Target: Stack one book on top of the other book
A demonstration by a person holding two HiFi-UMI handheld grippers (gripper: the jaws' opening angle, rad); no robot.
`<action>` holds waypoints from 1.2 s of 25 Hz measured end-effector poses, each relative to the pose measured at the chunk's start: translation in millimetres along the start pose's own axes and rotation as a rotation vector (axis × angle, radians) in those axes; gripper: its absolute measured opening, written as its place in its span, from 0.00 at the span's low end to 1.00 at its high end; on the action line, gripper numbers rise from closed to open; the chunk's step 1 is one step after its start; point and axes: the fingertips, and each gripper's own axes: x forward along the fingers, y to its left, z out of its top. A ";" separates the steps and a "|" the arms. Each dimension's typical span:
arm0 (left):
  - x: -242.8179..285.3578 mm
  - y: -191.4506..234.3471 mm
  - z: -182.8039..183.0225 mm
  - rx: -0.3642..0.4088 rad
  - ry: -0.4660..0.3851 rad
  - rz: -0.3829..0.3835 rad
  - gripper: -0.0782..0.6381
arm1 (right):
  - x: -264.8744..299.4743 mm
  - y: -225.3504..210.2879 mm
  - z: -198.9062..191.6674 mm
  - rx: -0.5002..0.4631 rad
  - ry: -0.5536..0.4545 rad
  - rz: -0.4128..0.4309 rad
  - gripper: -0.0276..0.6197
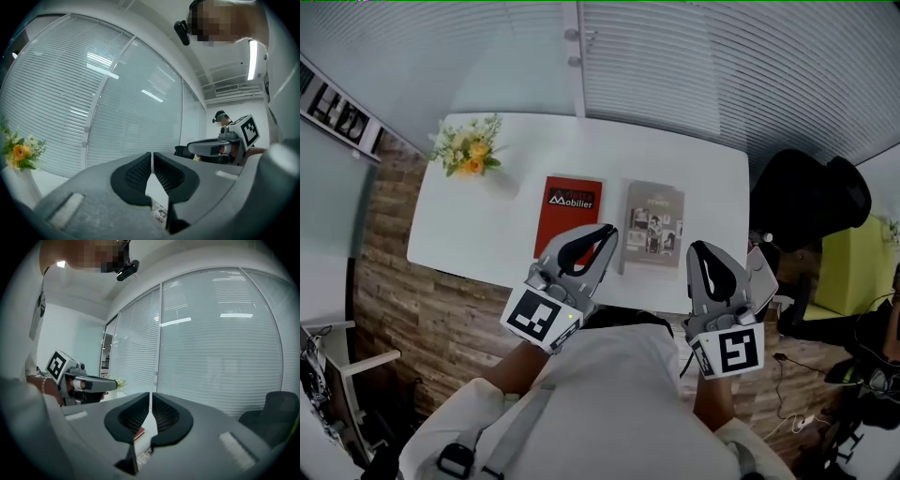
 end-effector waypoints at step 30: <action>59.1 27.5 -271.6 -0.253 0.448 0.022 0.28 | 40.7 -47.4 -276.5 0.154 0.472 -0.009 0.24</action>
